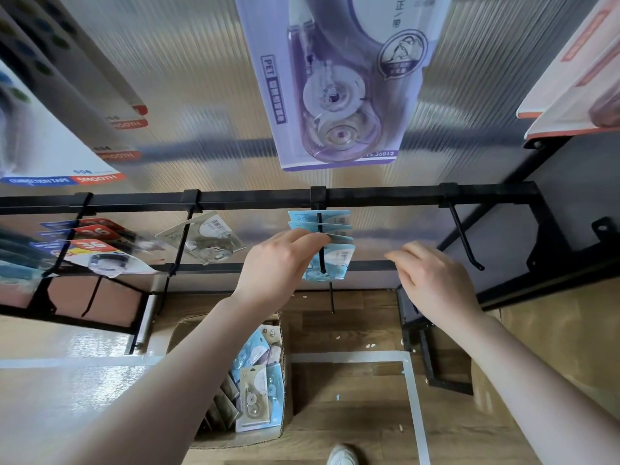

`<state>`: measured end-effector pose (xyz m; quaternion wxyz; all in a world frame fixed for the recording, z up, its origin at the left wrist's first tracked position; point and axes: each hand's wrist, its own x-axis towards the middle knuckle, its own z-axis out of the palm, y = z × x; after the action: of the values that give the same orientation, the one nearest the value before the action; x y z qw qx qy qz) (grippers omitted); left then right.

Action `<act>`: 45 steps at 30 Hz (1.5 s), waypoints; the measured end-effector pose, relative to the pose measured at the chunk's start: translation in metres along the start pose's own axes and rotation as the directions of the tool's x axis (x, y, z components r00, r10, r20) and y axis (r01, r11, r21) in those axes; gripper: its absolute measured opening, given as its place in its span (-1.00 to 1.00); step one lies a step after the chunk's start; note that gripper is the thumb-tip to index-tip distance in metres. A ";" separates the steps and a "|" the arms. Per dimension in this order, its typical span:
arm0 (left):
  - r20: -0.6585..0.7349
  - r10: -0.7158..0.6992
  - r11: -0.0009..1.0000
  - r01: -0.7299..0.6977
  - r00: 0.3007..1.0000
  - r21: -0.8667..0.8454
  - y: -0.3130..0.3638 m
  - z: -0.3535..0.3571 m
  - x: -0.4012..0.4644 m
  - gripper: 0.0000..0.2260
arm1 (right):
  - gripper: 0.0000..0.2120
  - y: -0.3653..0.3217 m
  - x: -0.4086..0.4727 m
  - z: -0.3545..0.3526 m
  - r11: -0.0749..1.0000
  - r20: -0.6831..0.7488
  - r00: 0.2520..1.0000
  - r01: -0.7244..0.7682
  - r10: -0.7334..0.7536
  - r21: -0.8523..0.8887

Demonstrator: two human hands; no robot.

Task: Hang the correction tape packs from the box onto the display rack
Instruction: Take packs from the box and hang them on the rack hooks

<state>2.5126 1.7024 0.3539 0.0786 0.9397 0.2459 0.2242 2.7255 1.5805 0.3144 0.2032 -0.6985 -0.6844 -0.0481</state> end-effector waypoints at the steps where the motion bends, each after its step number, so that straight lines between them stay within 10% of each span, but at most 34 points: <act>1: -0.007 -0.005 1.000 0.005 1.000 -0.010 0.001 -0.001 -0.001 -0.71 | -0.74 -0.001 0.000 0.000 1.000 0.000 1.000 -0.001 0.001 -0.001; 20: -0.183 -0.069 0.994 0.083 0.981 0.067 -0.020 -0.003 -0.052 -0.78 | -0.72 -0.021 -0.012 0.010 0.993 0.044 0.995 -0.088 0.091 -0.079; 45: 0.143 -0.468 0.882 0.454 0.872 0.125 -0.106 -0.038 -0.283 -0.57 | -0.68 -0.209 -0.047 0.102 0.981 0.319 0.933 -0.123 0.167 -0.152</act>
<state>2.2297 1.6548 0.2516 0.1090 0.8720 0.4650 0.1074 2.4969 1.5682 0.2511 0.0429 -0.7570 -0.6507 0.0403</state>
